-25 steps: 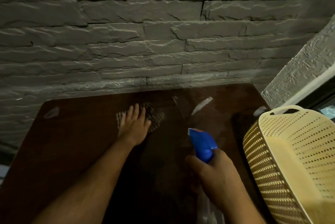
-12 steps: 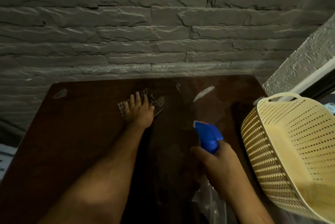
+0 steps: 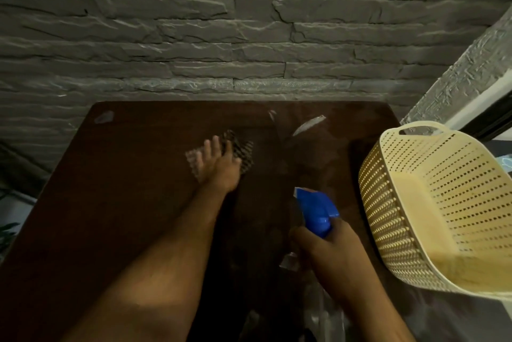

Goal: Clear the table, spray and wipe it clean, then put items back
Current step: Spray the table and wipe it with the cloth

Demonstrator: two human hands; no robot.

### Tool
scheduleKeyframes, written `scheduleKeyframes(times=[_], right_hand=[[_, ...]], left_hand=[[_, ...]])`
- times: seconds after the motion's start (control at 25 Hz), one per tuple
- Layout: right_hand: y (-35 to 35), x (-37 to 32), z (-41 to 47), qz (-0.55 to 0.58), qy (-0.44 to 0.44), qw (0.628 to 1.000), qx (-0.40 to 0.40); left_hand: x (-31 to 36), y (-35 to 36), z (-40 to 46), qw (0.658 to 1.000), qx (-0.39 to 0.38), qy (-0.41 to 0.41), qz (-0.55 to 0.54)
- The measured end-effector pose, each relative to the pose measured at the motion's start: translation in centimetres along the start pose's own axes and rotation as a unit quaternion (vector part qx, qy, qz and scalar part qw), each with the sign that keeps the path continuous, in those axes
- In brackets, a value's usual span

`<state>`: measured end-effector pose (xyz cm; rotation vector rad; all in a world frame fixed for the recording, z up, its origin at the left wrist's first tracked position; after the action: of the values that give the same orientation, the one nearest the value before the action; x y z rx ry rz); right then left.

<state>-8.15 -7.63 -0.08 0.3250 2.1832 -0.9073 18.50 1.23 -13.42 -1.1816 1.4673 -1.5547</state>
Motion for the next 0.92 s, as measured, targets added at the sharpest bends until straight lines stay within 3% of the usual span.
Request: scheduleKeyframes(times=[0.12,0.2,0.24,0.36,0.4,0.44,0.52,0.6,0.64,0.8,0.92], right_hand=[[-0.4,0.7,-1.1,-0.01,-0.01,1.0,-0.016],[-0.6,1.3,-1.4,-0.014,-0.011,1.0,-0.02],[-0.7,1.7,-1.6,-0.013,-0.009,1.0,-0.023],[-1.1,2.7,-2.7,-0.015,-0.011,0.999,-0.029],[-1.4,3.1,-2.9,-0.018,-0.022,0.999,-0.023],[-1.7,3.5,-3.3,-0.022,-0.033,0.999,-0.019],[-2.0,4.0,-3.9,-0.029,-0.042,0.998,-0.023],[-2.3,4.7,-4.4,-0.04,-0.041,0.998,-0.036],[-2.3,5.1,-4.9,-0.048,-0.035,0.997,-0.05],[-2.1,6.6,-6.3,-0.107,-0.042,0.992,-0.06],[-0.7,7.9,-7.3,-0.116,-0.026,0.989,-0.091]], left_hand=[[2.6,3.0,-10.3,0.981,0.039,0.189,-0.014],[-0.7,2.4,-14.0,0.968,0.092,0.233,0.003],[-2.5,2.4,-12.8,0.972,0.09,0.215,0.026],[-5.3,-0.2,-4.8,1.0,0.013,-0.025,-0.006],[-3.8,-0.3,-4.0,0.999,-0.007,-0.048,0.001],[-1.7,-0.1,-4.5,1.0,0.005,-0.027,-0.003],[1.5,2.1,-9.7,0.995,0.022,0.091,-0.016],[0.4,2.8,-15.2,0.986,0.041,0.159,0.005],[-1.1,2.8,-15.3,0.987,0.042,0.153,0.001],[-5.8,0.2,-9.6,1.0,-0.004,-0.018,-0.004],[-5.4,0.6,-9.0,0.999,-0.027,-0.024,-0.003]])
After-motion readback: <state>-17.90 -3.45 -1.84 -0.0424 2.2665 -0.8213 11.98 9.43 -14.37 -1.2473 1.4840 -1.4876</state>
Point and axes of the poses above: each hand's wrist, its own z-axis towards the middle knuckle, its own y-axis out of the palm, x = y × z, the point moved 6 cm from there along z, towards the middle knuckle, and after that the axes turned 13 degrees about x, right-handed, at the moved point
